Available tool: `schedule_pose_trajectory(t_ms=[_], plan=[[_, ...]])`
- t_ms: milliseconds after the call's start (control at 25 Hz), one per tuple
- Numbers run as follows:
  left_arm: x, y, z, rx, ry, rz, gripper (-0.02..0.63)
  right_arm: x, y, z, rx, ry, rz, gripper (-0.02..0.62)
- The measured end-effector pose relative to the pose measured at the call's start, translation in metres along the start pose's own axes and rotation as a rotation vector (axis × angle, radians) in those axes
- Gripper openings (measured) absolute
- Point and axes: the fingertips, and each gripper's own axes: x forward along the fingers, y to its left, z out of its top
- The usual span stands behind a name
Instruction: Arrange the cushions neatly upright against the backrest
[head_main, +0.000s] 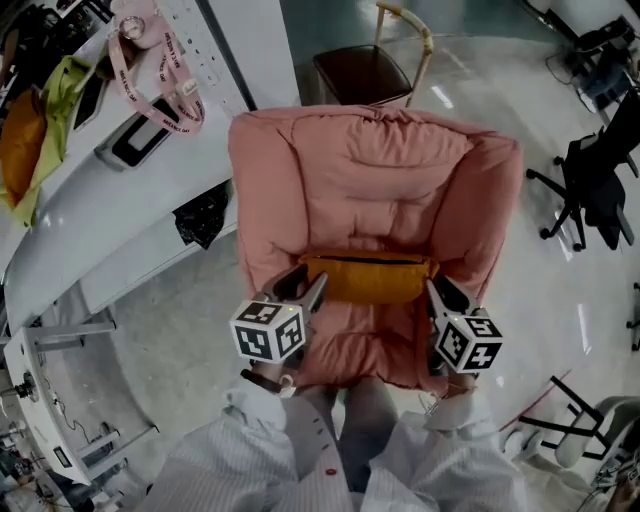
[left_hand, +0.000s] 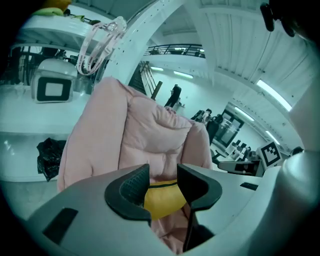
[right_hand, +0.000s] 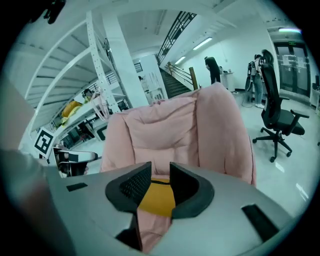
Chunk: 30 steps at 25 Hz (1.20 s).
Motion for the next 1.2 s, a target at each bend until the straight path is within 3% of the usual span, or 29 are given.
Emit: schedule_pose_trajectory(t_ms=[240, 560, 760, 920, 1200], plan=[[-0.042, -0.065, 0.051, 0.056, -0.097, -0.149, 0.175, -0.055, 0.067, 0.063, -0.053, -0.143, 0.129, 0.077], [-0.111, -0.164, 0.102, 0.222, -0.229, -0.342, 0.098, -0.139, 0.153, 0.114, -0.215, -0.323, 0.230, 0.058], [-0.147, -0.209, 0.119, 0.308, -0.320, -0.411, 0.056, -0.185, 0.181, 0.138, -0.288, -0.447, 0.227, 0.026], [-0.164, -0.230, 0.130, 0.338, -0.379, -0.453, 0.020, -0.201, 0.196, 0.145, -0.341, -0.464, 0.233, 0.017], [-0.178, -0.237, 0.135, 0.343, -0.392, -0.474, 0.011, -0.216, 0.206, 0.154, -0.352, -0.483, 0.235, 0.014]])
